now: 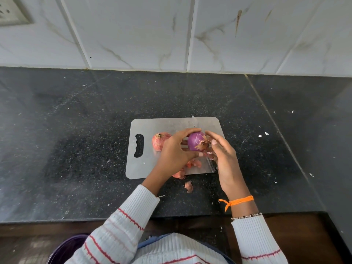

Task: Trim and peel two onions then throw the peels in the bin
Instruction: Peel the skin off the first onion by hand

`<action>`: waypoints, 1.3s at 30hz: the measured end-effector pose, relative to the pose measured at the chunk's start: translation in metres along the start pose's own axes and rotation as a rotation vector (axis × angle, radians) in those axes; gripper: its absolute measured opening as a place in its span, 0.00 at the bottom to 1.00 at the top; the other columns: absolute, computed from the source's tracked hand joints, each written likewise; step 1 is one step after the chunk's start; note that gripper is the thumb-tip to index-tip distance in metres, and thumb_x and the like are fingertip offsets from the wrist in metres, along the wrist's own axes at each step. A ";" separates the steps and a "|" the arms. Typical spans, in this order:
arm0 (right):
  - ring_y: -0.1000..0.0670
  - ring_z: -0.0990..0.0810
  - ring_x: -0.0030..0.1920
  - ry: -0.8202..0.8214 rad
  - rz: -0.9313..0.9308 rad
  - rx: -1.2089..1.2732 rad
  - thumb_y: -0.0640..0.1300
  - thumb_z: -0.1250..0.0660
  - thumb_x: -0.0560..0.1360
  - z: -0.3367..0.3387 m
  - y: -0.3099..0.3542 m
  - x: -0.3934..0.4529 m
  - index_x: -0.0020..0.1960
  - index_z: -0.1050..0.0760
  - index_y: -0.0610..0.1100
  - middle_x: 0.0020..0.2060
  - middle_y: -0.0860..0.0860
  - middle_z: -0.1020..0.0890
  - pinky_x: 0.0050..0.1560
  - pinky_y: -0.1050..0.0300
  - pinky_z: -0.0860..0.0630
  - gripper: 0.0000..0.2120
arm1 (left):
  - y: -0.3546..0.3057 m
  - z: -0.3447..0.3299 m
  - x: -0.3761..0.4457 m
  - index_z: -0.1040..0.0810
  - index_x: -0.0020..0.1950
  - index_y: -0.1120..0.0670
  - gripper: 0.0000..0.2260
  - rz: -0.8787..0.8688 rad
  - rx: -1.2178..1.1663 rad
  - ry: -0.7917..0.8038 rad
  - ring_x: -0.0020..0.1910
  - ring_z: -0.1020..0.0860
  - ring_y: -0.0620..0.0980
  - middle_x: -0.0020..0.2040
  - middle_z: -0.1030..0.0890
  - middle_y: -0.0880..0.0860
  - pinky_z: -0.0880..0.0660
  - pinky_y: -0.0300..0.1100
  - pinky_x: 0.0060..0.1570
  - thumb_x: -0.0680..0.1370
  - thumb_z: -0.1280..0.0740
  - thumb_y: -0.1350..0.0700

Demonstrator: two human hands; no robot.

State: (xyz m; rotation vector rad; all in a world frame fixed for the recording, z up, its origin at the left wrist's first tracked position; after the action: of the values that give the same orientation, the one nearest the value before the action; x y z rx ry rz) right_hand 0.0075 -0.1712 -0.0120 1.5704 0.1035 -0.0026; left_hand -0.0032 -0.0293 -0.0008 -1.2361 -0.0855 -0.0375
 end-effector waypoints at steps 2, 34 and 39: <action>0.51 0.24 0.60 -0.050 0.051 -0.055 0.36 0.42 0.77 0.001 0.004 -0.001 0.52 0.21 0.53 0.55 0.50 0.20 0.60 0.54 0.27 0.15 | 0.001 0.002 0.001 0.24 0.60 0.46 0.27 -0.003 0.023 -0.040 0.50 0.23 0.36 0.53 0.21 0.41 0.26 0.29 0.50 0.64 0.22 0.60; 0.55 0.19 0.43 -0.183 0.590 -0.431 0.34 0.31 0.72 -0.002 0.011 -0.001 0.46 0.19 0.39 0.41 0.48 0.18 0.45 0.60 0.21 0.05 | 0.004 0.008 0.004 0.25 0.59 0.49 0.22 -0.020 -0.158 0.074 0.55 0.22 0.44 0.57 0.22 0.45 0.24 0.48 0.58 0.68 0.26 0.64; 0.55 0.20 0.44 -0.118 0.685 -0.519 0.31 0.31 0.71 -0.002 0.013 -0.001 0.45 0.20 0.37 0.41 0.47 0.19 0.46 0.62 0.22 0.04 | -0.001 0.010 0.000 0.25 0.56 0.57 0.12 0.140 -0.514 0.074 0.50 0.19 0.54 0.56 0.21 0.54 0.21 0.49 0.51 0.73 0.32 0.64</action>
State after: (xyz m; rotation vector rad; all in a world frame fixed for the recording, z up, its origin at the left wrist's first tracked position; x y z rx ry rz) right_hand 0.0068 -0.1691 0.0009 1.0197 -0.4945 0.4360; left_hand -0.0037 -0.0204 0.0034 -1.7494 0.0810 0.0186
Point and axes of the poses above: each hand's wrist, its own x-axis towards the middle knuckle, its own z-axis out of the back of the hand, y = z × x, the point moved 1 cm from there along x, towards the middle knuckle
